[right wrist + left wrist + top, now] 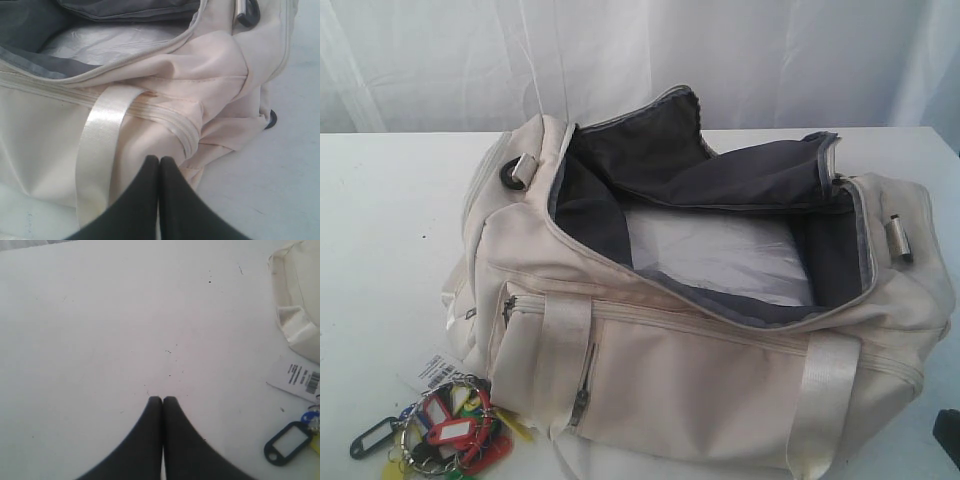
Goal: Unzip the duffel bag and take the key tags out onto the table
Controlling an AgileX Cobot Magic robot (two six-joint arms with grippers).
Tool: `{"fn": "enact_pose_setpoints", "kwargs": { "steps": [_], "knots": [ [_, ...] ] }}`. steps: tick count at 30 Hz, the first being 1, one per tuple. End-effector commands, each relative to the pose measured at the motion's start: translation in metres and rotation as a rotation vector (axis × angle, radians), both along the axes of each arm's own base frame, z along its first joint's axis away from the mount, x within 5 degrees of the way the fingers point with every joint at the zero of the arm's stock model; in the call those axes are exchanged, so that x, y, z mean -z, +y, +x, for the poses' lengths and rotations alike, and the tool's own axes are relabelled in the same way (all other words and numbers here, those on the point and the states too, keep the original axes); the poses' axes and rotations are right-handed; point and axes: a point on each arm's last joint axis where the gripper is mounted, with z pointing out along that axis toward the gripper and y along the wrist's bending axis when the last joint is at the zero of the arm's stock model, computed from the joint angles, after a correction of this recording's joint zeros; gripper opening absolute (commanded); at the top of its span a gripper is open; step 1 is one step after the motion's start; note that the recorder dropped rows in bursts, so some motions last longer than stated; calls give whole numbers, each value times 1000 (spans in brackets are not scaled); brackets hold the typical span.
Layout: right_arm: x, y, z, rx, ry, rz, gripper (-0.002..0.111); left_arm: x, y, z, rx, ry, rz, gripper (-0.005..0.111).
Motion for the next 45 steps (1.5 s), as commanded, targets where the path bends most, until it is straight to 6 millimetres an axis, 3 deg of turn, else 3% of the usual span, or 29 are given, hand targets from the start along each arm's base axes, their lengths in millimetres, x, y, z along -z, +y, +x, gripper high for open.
{"fn": "enact_pose_setpoints", "kwargs": {
  "steps": [1, 21, 45],
  "knots": [
    [1, 0, 0, 8, -4, 1, 0, 2, 0, 0, -40, 1, -105, 0],
    [1, 0, 0, 8, -4, 1, 0, 1, 0, 0, -35, -8, -98, 0],
    [0, -7, 4, 159, -12, 11, 0, 1, -3, 0, 24, -7, -98, 0]
  ]
}}
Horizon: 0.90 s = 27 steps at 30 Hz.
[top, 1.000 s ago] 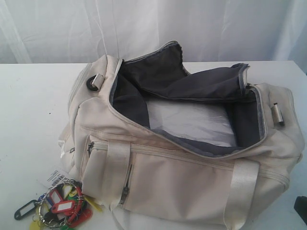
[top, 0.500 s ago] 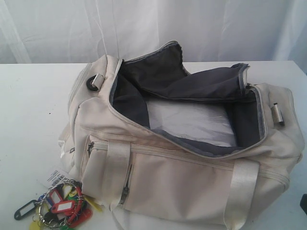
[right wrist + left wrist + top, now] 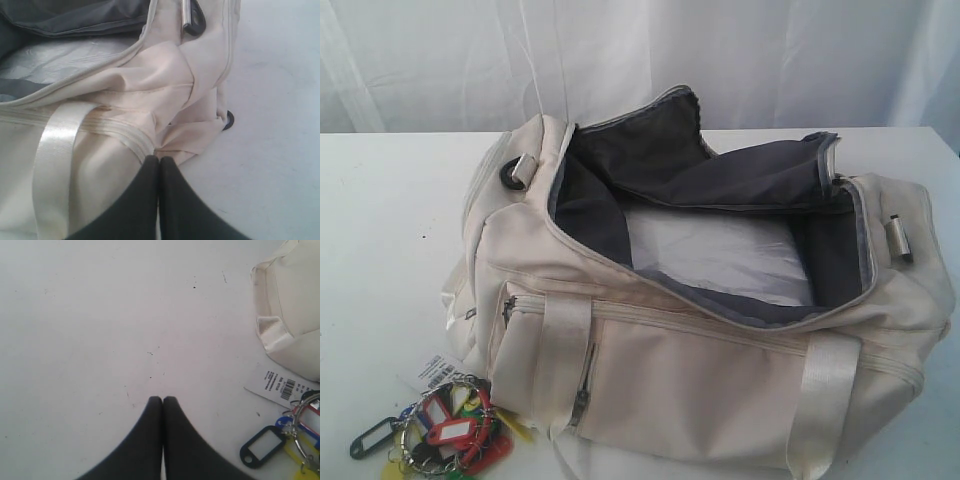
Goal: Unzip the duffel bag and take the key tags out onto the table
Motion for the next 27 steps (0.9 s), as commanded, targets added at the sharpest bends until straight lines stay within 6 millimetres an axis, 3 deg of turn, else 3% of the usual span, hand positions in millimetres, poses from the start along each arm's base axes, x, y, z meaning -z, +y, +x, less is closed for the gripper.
{"fn": "enact_pose_setpoints", "kwargs": {
  "steps": [1, 4, 6, 12, 27],
  "knots": [
    [-2, -1, 1, 17, -36, 7, 0, 1, -1, 0, 4, -4, -12, 0],
    [-10, -3, 5, 46, -133, 11, 0, 1, -1, 0, 4, -4, -12, 0],
    [-11, -6, 6, 54, -173, -82, 0, 1, -1, 0, 4, -4, -12, 0],
    [-9, -11, 6, 68, -187, -212, 0, 1, -1, 0, 4, -4, -12, 0],
    [-10, -12, 7, 68, -195, -248, 0, 1, -1, 0, 4, -4, -12, 0]
  ]
}}
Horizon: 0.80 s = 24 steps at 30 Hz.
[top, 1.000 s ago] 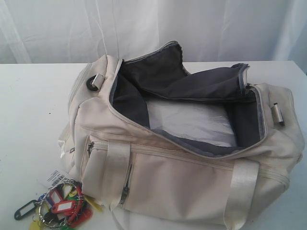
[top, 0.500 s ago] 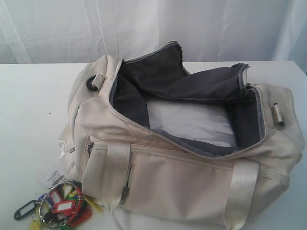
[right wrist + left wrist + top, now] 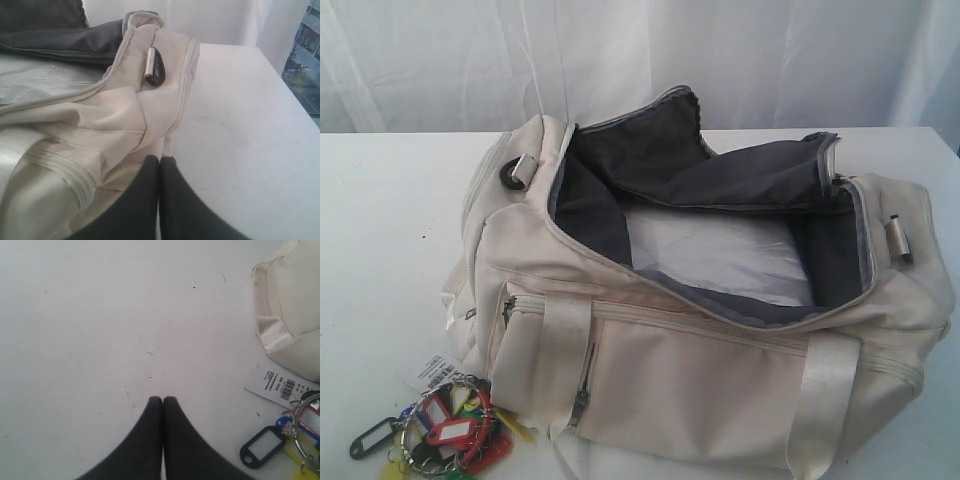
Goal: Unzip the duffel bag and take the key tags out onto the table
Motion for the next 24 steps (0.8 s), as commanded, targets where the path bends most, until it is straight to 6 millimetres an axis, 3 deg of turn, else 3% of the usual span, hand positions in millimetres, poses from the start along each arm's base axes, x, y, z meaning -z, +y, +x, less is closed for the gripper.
{"fn": "enact_pose_setpoints", "kwargs": {
  "steps": [1, 24],
  "knots": [
    [0, -1, 0, 11, -16, -8, 0, 1, -1, 0, 4, -4, -12, 0],
    [0, -3, 1, 61, -14, 3, 0, 1, 0, 0, 3, -6, -12, 0]
  ]
}}
